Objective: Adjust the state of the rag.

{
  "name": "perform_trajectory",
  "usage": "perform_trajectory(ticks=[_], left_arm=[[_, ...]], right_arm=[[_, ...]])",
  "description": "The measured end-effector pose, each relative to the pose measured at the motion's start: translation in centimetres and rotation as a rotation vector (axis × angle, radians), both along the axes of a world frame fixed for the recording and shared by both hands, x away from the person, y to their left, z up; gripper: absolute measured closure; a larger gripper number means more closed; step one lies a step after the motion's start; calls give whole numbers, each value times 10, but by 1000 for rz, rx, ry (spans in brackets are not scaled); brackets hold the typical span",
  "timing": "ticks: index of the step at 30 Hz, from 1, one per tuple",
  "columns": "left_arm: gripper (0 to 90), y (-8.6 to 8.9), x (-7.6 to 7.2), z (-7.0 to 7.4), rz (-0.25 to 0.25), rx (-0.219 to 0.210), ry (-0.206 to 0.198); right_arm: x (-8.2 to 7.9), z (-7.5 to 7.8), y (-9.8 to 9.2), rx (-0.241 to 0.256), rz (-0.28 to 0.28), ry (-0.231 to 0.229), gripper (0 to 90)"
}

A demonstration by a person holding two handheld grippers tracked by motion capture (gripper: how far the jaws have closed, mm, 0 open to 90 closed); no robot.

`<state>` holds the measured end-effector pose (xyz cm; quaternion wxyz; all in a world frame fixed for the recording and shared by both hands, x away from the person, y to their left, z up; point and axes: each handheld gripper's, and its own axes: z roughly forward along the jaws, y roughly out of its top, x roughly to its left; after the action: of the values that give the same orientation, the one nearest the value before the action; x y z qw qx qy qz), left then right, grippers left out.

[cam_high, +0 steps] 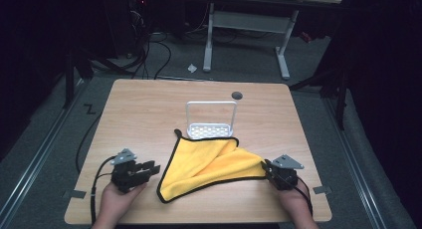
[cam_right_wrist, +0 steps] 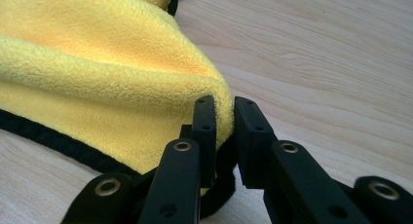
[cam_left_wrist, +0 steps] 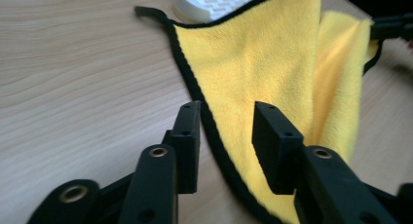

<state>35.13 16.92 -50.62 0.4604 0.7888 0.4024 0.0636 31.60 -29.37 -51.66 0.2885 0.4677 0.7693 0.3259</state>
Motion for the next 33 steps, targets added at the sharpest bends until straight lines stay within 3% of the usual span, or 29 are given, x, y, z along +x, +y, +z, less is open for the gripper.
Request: perform_trajectory(ticks=[3, 4, 6, 8, 9, 14, 17, 21, 24, 27, 29, 31, 33], left_arm=[[695, -26, 17, -5, -58, 24, 11], [712, -26, 17, -5, -58, 24, 11], [759, -53, 26, -14, -116, 109, 12], [780, -66, 24, -21, -148, 169, 18], [786, -68, 22, -22, -152, 181, -7], [853, -55, 18, -22, -119, 177, 2], [864, -28, 12, -21, -37, 204, -4], [863, -2, 4, -22, 22, 186, 22], [844, 5, 0, -22, 43, 194, 16], [786, 7, -3, -16, 71, 188, 16], [763, 2, -6, -12, 63, 164, 5], [748, -5, -7, -11, 38, 172, -5], [742, -8, -7, -12, 27, 186, -6]], right_arm=[[-1, -1, 3, -8, 11, 5, 808], [-1, -2, 3, -9, 14, 9, 811], [-2, -2, 4, -14, 16, 15, 816], [-3, -2, 4, -11, 19, 24, 818], [-3, -3, 4, -12, 21, 26, 819], [-7, -2, 6, -10, 28, 31, 819], [-10, -2, 7, -10, 32, 35, 819], [-19, -3, 7, 12, 47, 58, 819], [-24, -5, 8, 25, 60, 77, 781], [-26, 1, 9, 66, 72, 65, 676], [-27, 11, 11, 100, 75, 27, 653], [-24, 23, 16, 124, 88, -5, 657], [-15, 32, 24, 99, 94, -33, 684]])
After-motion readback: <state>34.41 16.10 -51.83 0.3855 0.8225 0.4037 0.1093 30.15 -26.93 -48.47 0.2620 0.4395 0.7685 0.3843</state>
